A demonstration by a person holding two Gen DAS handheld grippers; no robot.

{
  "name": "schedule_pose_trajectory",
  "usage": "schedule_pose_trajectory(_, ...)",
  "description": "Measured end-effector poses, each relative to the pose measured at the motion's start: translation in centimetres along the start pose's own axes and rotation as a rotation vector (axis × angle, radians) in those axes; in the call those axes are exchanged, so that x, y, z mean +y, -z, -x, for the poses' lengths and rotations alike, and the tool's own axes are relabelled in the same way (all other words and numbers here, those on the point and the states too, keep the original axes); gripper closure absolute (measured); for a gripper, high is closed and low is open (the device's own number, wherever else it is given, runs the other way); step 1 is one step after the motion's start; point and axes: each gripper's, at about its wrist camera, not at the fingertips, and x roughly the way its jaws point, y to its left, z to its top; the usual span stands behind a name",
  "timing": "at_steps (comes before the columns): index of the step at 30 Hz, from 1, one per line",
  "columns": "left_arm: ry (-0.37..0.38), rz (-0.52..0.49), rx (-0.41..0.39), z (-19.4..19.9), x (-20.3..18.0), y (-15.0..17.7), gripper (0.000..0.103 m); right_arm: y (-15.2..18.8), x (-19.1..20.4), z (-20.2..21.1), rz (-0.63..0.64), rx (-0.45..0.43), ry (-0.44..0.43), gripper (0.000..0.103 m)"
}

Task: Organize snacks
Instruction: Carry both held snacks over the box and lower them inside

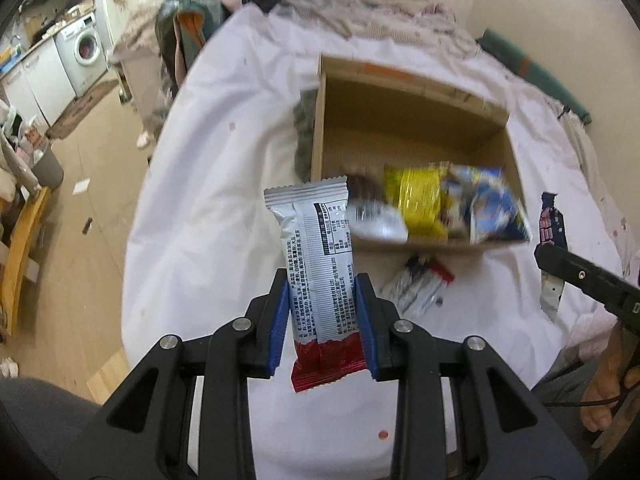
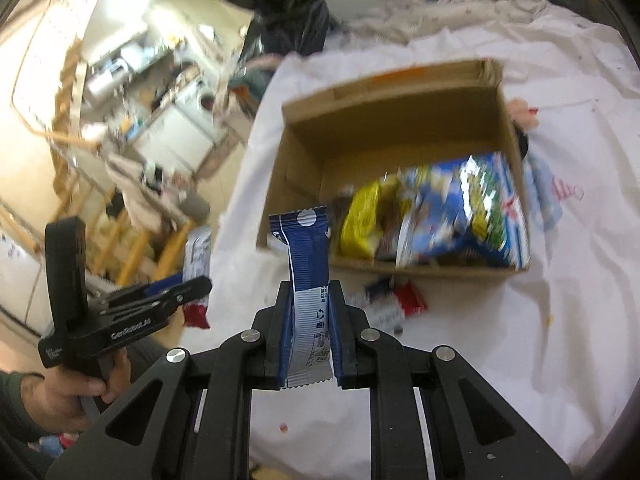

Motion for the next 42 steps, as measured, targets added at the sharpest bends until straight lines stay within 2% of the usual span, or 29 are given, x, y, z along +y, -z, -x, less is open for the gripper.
schedule_pose_trajectory(5,0.009,-0.014,-0.066,1.2,-0.3,-2.8,0.075,-1.7,-1.4,0.8,-0.074,-0.077,0.004,0.086)
schedule_pose_trajectory(14,0.045,-0.045,-0.096,0.2,-1.8,-6.6,0.075,-3.8,-4.4,2.0,-0.172,-0.141,0.017,0.086)
schedule_pose_trajectory(18,0.06,-0.047,-0.081,-1.1,-2.7,-7.7,0.075,-4.1,-5.2,1.7,-0.206,-0.138,0.01,0.086)
schedule_pose_trajectory(26,0.07,-0.081,-0.06,-3.5,-4.3,-8.7,0.075,-5.2,-4.8,-0.2,-0.193,-0.107,0.024,0.086)
schedule_pose_trajectory(37,0.041,-0.147,-0.064,-7.5,-5.1,-9.5,0.075,-6.8,-4.9,-4.7,-0.16,-0.033,0.09,0.086)
schedule_pose_trajectory(42,0.05,-0.155,-0.061,-8.9,-5.2,-9.6,0.075,-6.7,-4.2,-5.4,-0.128,-0.027,0.106,0.086)
